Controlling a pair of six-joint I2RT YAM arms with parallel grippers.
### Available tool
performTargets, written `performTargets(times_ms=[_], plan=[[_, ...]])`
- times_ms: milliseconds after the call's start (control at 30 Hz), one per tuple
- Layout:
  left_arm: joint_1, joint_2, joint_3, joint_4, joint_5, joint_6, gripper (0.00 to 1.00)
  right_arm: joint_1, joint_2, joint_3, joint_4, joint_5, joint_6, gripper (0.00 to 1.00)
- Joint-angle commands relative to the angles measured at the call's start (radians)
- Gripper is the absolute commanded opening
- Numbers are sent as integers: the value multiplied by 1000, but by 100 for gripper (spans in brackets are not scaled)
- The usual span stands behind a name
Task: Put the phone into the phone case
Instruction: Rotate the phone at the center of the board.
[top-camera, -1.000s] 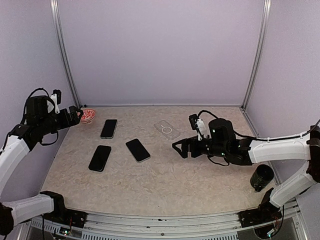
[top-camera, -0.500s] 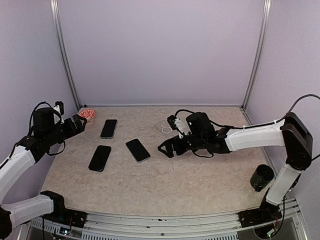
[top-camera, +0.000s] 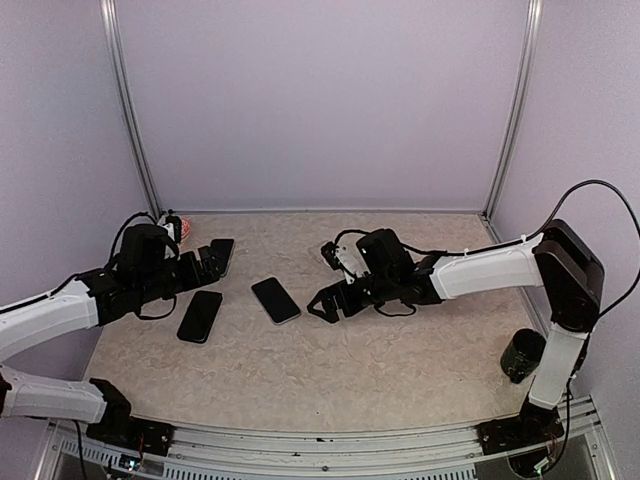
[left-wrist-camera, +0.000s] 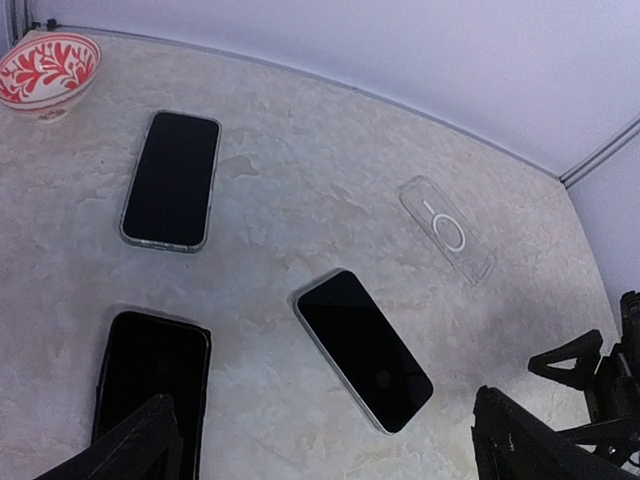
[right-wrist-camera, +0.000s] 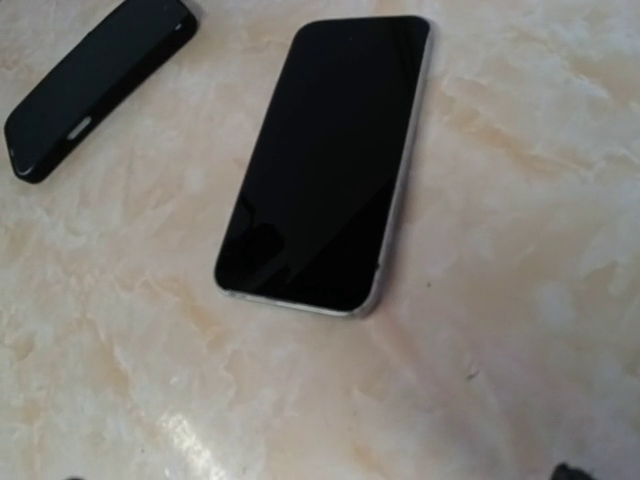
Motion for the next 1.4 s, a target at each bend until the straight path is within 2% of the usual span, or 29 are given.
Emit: performTargets(times_ms=[0, 400, 733, 1067, 1367], plan=[[-70, 130, 80, 18, -85, -78, 99, -6, -56, -18, -10, 13, 11, 100], [-149, 499, 261, 5, -43, -126, 99, -7, -219, -153, -8, 114, 30, 100], [-164, 717, 351, 40, -16, -148, 99, -8, -341, -233, -4, 139, 50, 100], [-164, 860, 439, 32, -32, -139, 99, -7, -412, -285, -8, 171, 47, 100], [-162, 928, 495, 22, -65, -123, 99, -7, -418, -295, -6, 179, 40, 100]])
